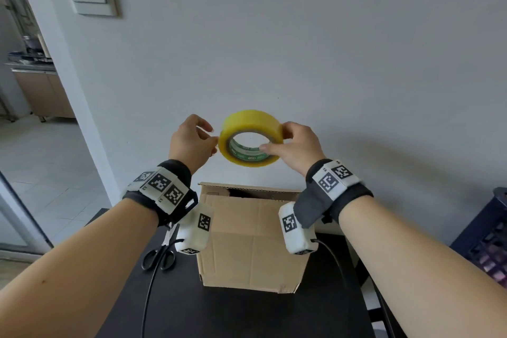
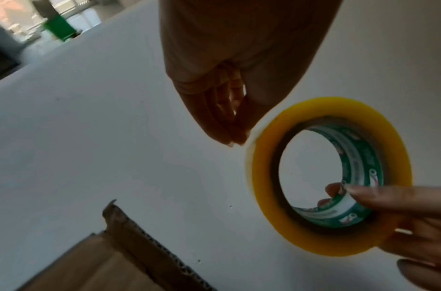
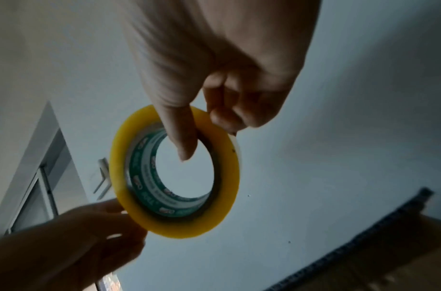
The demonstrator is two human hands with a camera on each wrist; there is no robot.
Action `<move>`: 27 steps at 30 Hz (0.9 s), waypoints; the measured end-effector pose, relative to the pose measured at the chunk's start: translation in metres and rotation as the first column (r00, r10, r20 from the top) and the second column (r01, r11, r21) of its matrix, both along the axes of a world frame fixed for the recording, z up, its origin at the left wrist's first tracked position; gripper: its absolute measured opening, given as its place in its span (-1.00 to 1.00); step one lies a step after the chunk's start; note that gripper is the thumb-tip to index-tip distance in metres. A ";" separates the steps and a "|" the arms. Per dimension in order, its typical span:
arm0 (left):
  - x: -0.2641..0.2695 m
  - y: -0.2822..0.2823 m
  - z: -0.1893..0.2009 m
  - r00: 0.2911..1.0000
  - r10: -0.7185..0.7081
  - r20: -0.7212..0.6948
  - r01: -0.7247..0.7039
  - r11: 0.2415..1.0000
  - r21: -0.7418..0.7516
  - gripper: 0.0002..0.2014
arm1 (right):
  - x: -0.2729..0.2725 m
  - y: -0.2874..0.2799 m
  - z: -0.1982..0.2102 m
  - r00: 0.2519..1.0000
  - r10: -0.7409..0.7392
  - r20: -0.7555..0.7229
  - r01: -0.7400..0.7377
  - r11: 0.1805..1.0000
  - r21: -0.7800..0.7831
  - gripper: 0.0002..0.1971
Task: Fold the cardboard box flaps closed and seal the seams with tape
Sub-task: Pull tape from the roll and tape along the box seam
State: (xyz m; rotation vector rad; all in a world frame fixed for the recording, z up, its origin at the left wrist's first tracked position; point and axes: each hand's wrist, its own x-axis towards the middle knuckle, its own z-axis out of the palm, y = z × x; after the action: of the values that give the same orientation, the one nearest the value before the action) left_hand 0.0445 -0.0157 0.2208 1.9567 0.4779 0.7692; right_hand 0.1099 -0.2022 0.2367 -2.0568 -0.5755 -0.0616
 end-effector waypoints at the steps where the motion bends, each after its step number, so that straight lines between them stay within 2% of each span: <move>1: 0.000 -0.002 -0.001 1.000 0.013 -0.017 -0.012 0.999 0.035 -0.86 | 0.001 -0.002 -0.003 0.999 -0.039 0.026 0.040 0.998 -0.052 -0.69; 5: -0.001 0.000 -0.008 0.998 0.051 -0.038 -0.052 0.999 -0.007 -0.87 | 0.001 -0.016 -0.011 0.988 -0.137 0.064 0.148 0.968 -0.202 -0.82; 13: -0.020 0.004 -0.046 0.995 0.011 -0.100 -0.026 0.988 -0.151 -0.77 | 0.007 -0.011 -0.041 0.997 -0.074 -0.015 0.068 0.967 -0.246 -0.80; 19: -0.027 0.004 -0.070 0.991 -0.009 -0.133 -0.007 0.993 -0.117 -0.79 | 0.008 -0.006 -0.063 0.995 -0.096 0.010 0.094 0.940 -0.327 -0.85; 23: -0.024 -0.006 -0.079 0.999 -0.011 -0.045 -0.003 0.954 -0.299 -0.77 | 0.012 -0.012 -0.078 0.984 -0.177 -0.008 0.164 0.926 -0.340 -0.85; 27: -0.020 -0.011 -0.092 1.000 0.013 0.003 -0.010 0.878 -0.479 -0.74 | 0.009 -0.011 -0.093 0.948 -0.246 -0.200 0.193 0.949 -0.250 -0.83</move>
State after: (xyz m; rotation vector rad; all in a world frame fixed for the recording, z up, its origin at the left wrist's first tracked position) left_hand 0.0249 -0.0267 0.1292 1.4869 0.6130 0.5934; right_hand 0.1192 -0.2130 0.1438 -2.3062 -0.2140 0.1154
